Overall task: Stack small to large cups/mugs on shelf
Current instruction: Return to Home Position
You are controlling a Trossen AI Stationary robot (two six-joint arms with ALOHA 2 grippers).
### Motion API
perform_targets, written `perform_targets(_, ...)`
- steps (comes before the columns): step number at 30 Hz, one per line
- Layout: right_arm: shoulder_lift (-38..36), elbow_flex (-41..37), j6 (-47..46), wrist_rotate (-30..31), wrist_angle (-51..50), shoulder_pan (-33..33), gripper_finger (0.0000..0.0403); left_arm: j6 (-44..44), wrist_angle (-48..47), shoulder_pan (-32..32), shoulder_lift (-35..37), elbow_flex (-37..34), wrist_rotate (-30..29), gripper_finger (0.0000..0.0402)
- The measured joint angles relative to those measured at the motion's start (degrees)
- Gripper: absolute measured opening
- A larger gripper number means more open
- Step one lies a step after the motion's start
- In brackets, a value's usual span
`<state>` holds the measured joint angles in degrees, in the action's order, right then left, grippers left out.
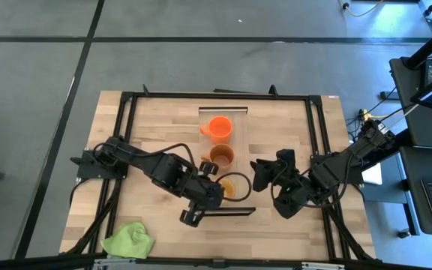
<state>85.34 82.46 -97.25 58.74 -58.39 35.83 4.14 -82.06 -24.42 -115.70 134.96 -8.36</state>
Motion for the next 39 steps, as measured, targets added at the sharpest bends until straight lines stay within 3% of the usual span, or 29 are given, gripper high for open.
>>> perform_targets(11, 1.21, 0.02, 0.0, -0.12, 2.84, 1.65, 0.0156, 5.46, -0.11, -1.42, 5.79, 0.0, -7.79, 0.0069)
perform_targets(17, 4.24, 0.02, 2.1, 1.25, 10.5, 4.08, 0.0156, 7.8, -0.91, -3.72, 8.83, 0.0, -15.34, 0.0069)
perform_targets(21, 3.55, 1.83, 16.56, 6.37, 16.95, 6.25, 0.0156, 8.28, 2.88, -6.43, 11.64, 0.0, -15.3, 0.0069)
perform_targets(24, 1.26, 7.94, 34.16, 7.0, 19.0, 7.64, 0.0156, 7.5, 9.09, -7.13, 14.79, 0.0, -12.01, 0.0069)
perform_targets(28, 0.33, 17.62, 59.87, 0.45, 22.21, 9.12, 0.0156, 3.89, 18.09, -7.93, 19.54, 0.01, -8.98, 0.0069)
perform_targets(31, 0.02, 22.67, 72.76, -5.07, 24.58, 9.62, 0.0156, -0.71, 23.96, -9.12, 22.81, -1.25, -7.01, 0.0069)
perform_targets(35, -0.37, 24.43, 77.96, -6.1, 22.96, 9.59, 0.0156, -2.83, 27.96, -10.3, 27.63, -6.58, -7.09, 0.0069)
perform_targets(39, -0.07, 18.98, 71.63, -6.43, 20.14, 9.56, 0.0156, 0.16, 37.37, -10.52, 34.35, -21.54, -7.62, 0.0069)
